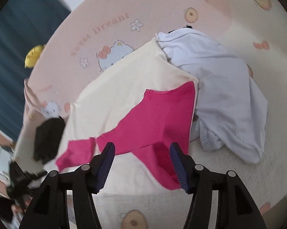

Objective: Fold clothes

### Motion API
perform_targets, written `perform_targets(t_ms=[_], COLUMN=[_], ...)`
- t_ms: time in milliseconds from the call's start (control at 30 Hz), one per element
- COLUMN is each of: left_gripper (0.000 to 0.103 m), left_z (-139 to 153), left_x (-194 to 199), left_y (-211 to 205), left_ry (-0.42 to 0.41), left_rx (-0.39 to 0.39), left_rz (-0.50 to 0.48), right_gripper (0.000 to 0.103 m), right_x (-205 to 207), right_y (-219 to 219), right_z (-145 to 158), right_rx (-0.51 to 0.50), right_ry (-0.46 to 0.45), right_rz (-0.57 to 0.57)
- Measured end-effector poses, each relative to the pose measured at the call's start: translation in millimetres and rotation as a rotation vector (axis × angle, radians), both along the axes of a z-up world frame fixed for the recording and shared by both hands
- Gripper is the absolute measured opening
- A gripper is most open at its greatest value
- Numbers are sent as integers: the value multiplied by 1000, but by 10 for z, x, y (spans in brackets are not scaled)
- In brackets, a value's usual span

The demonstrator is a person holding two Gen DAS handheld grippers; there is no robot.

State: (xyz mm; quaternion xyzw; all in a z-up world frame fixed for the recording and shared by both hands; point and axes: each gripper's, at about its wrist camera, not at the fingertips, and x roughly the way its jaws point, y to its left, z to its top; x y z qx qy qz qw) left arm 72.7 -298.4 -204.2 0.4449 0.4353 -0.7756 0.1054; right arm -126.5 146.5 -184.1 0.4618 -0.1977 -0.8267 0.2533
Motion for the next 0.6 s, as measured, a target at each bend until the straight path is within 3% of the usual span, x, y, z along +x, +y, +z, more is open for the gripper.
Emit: perform_targets(t_ms=[167,333,467,600], left_gripper=[59,59,59,59], left_z=[-169,-251,-403,-533], left_x=[129,185,188,225], left_y=[83,241,359,386], left_ry=[35,72,56,77], left_rx=[122,167,234,329], left_rz=[95,116,105,164], right_gripper=[59,59,59,59], right_x=[38,201,309,366], right_y=[27,165,278,287], right_z=[-122,-282,-452,-607], right_rx=[-96,-135,-259,-330], right_ry=[-108,-214,-317,-397], right_rz=[-51,-123,-195,-234])
